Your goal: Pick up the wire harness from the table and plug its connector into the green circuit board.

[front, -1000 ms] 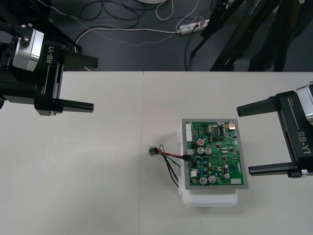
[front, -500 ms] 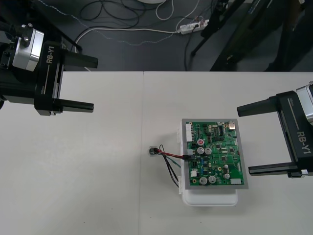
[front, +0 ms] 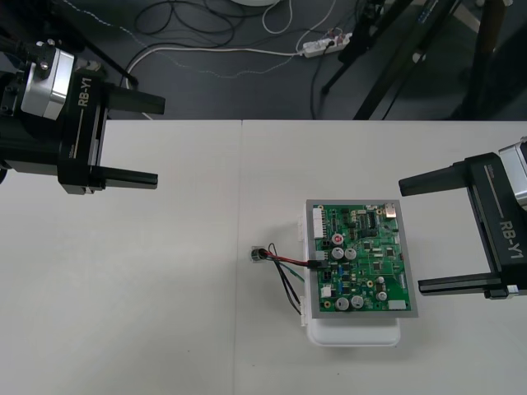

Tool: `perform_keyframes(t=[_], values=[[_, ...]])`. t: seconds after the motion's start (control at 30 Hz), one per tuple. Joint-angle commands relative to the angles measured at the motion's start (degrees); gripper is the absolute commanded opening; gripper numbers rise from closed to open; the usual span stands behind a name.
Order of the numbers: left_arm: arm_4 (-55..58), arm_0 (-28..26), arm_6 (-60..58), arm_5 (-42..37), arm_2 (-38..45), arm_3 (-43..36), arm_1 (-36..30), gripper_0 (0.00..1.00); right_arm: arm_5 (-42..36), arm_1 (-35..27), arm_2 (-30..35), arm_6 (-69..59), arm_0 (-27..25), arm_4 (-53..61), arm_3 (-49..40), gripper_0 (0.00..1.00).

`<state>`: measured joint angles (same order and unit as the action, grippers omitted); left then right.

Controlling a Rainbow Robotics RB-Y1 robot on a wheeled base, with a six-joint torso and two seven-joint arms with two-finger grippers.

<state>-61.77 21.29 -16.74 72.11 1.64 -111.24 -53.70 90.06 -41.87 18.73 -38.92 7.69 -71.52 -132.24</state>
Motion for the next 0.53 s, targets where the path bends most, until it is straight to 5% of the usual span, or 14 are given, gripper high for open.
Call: perform_keyframes(t=[0.03, 0.53], values=[[0.9, 0.9, -2.8, -2.6, 1.7, -1.6, -2.5, 0.85, -0.1, 0.7, 1.8, 0.1, -0.8, -0.4, -0.7, 1.0], [0.9, 0.9, -2.8, -2.6, 1.7, -1.6, -2.5, 0.85, -0.1, 0.7, 1.8, 0.1, -0.8, -0.4, -0.7, 1.0]])
